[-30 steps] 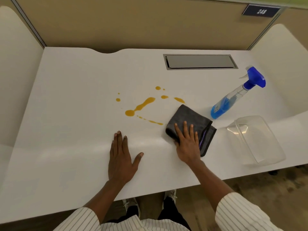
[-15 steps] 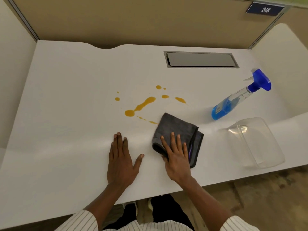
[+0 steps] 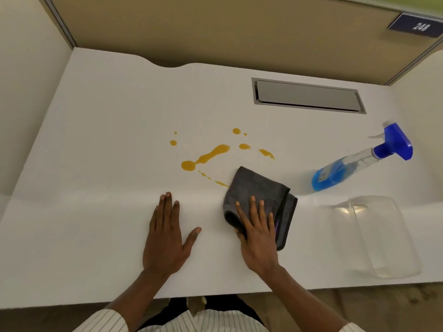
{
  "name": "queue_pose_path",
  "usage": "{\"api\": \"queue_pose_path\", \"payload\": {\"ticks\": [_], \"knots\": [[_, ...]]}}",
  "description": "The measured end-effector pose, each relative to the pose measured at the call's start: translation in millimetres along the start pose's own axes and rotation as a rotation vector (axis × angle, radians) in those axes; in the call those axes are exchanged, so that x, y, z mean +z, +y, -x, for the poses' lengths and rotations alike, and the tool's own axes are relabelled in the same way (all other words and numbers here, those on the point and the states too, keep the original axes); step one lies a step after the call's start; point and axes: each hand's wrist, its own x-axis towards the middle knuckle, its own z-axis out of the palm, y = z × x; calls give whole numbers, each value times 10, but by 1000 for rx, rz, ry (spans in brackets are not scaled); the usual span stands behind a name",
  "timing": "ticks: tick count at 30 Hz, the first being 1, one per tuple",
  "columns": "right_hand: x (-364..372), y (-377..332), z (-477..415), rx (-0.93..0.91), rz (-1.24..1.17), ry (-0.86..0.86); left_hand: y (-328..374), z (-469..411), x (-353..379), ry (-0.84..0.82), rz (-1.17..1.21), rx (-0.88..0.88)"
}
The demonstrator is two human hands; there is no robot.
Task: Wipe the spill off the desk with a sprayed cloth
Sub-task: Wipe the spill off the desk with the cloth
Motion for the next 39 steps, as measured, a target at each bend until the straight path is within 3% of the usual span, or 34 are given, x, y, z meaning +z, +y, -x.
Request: {"api": "queue_pose_path", "payload": {"ticks": [5,10,15,20,24,29,34,36,39], "knots": [[-18,-101,-456,-147,58,-11,3,-3,-8,15,-23,12],[-397,246,-1201,59,35,-13,12,-1,-25,17,-35,12],[-443,281,-940,165,-7,-33,9,-4,-22,17,-36,8],[-128,-136,-383,-76,16,-62,0,11,35,35,-8,22],[-103,-177,-761,-220,77,-51,-34,-8,56,50,-10,30],[-449,227,-1550,0,54,-15,-37,-3,50,53,-11,37],[-499,345,-1262,114,-15,-69,-34,2,56,63,-6,31],[-384,154,-930,70,-33,-90,-31,0,64,76,1,36],[-217,-188,-638,-143,-12,-133,-32,-5,74,89,16,48]]}}
